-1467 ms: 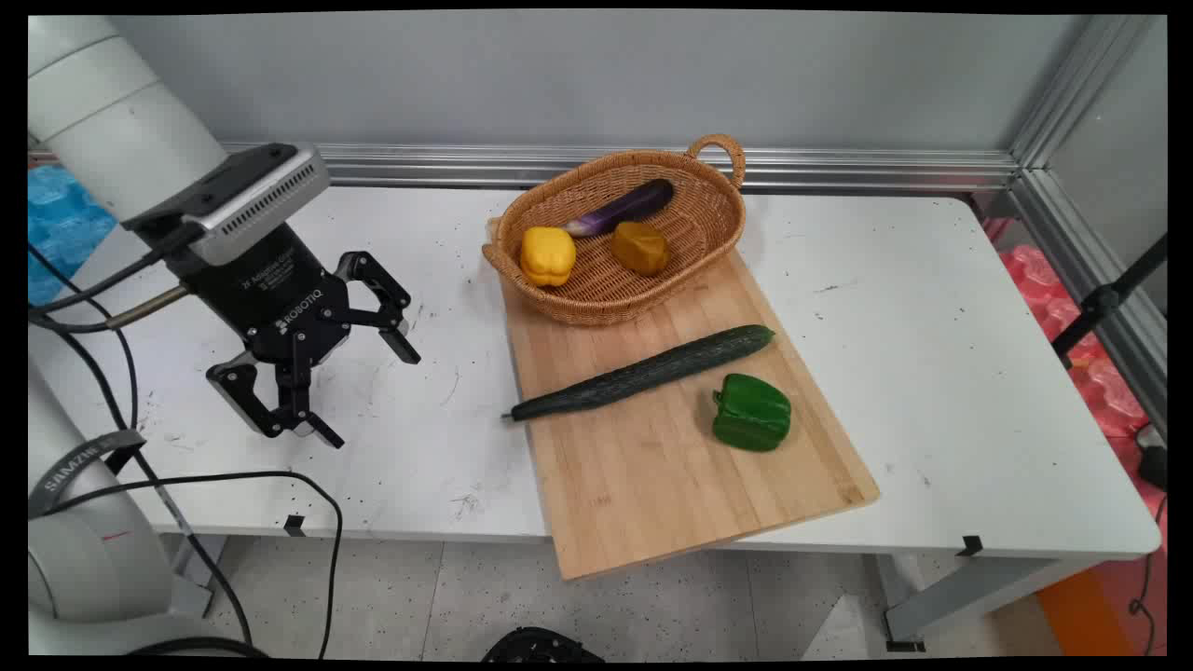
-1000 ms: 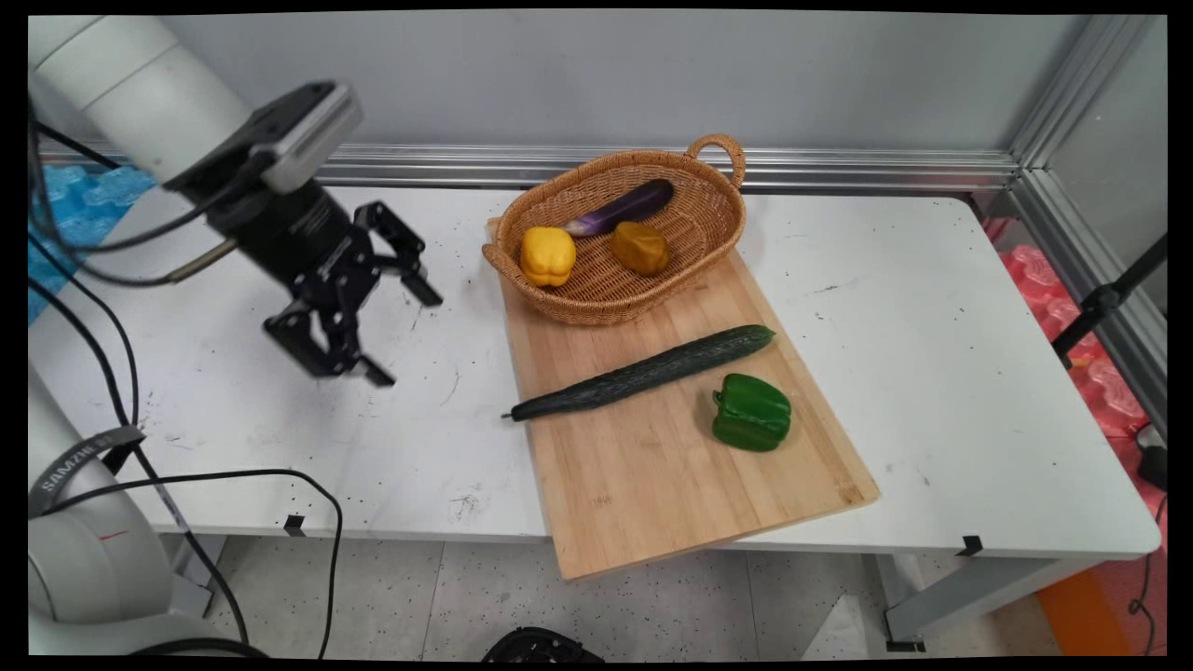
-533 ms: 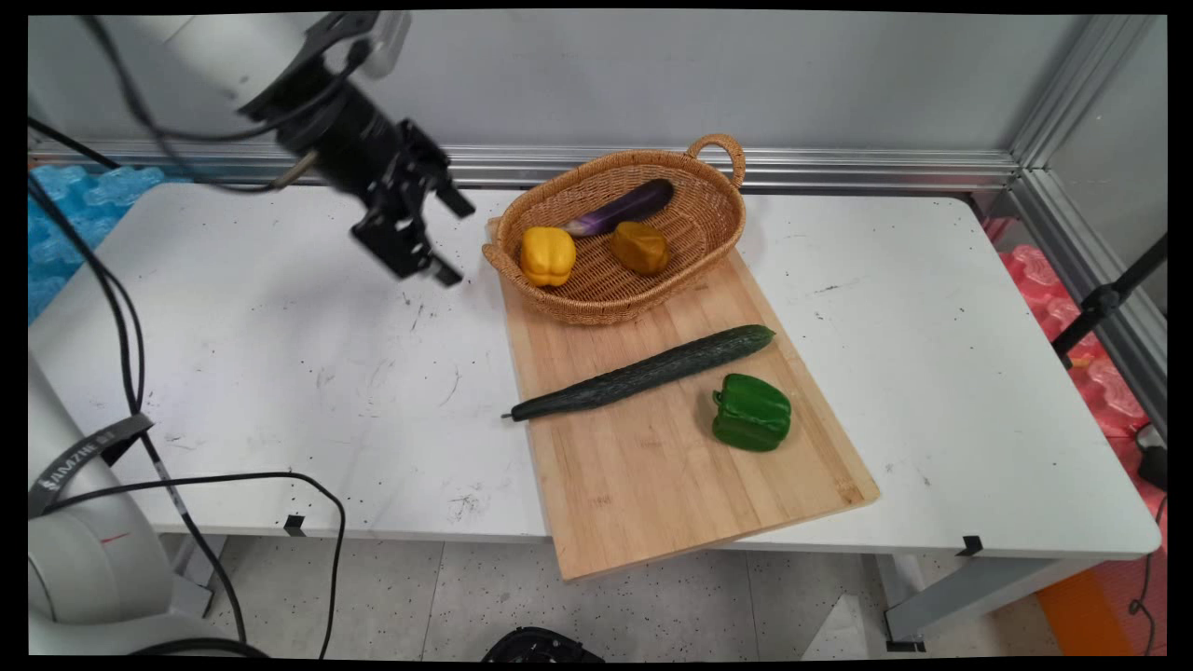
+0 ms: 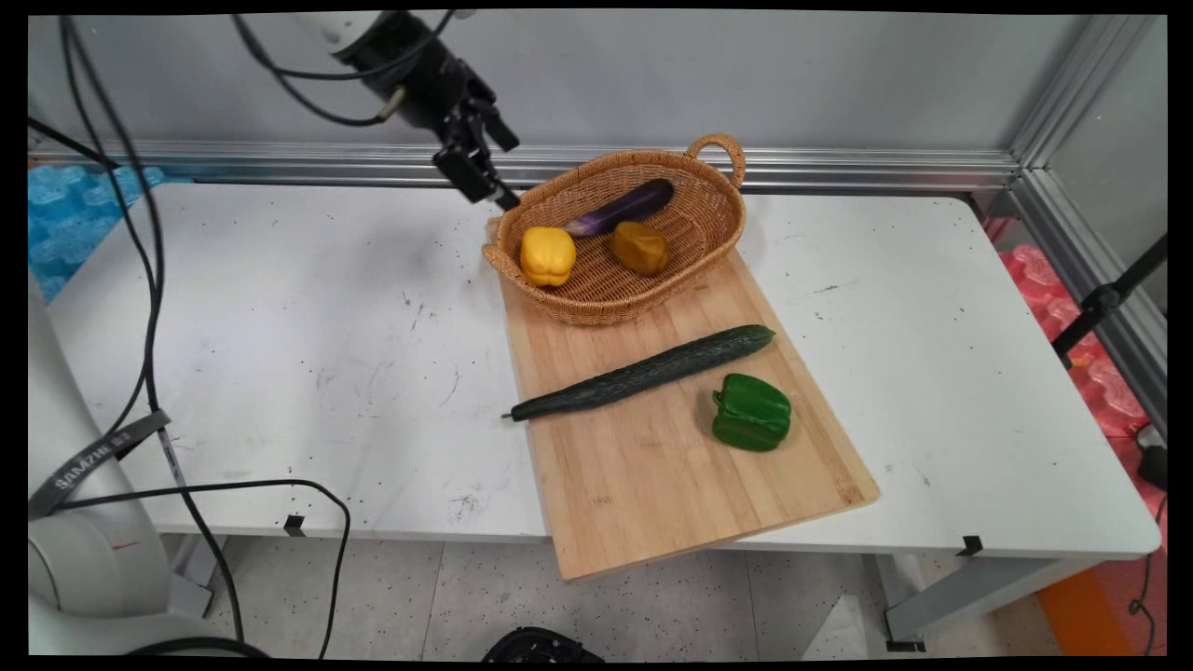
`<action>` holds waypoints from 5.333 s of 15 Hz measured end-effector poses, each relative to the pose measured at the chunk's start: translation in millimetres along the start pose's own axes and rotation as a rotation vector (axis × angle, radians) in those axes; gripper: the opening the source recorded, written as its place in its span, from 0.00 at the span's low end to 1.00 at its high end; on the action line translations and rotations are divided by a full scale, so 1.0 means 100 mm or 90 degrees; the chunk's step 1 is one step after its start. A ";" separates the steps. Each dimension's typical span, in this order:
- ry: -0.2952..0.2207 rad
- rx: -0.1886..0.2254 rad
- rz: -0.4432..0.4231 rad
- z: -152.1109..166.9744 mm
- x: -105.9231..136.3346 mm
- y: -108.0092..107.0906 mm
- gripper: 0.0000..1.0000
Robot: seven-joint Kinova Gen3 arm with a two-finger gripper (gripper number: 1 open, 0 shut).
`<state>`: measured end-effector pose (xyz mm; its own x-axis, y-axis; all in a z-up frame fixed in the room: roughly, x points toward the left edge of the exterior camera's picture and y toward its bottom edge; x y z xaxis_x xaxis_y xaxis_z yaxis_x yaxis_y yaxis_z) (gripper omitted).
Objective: Pick up the potato from the vegetable basket, then place the picked object on the cutting board
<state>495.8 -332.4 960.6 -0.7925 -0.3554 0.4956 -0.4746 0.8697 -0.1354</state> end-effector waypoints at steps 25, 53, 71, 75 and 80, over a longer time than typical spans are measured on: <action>0.000 -0.149 0.192 1.68 0.50 -1.06 1.00; -0.020 -0.168 0.240 1.58 0.92 -1.20 0.00; 0.023 -0.074 -0.077 0.19 1.16 0.31 0.00; 0.007 -0.064 -0.111 0.16 1.20 0.61 0.00; -0.014 -0.053 -0.144 0.22 1.26 1.02 0.00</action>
<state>339.5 -295.7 990.4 -0.6785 -0.5502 0.4867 -0.6082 0.7924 0.0480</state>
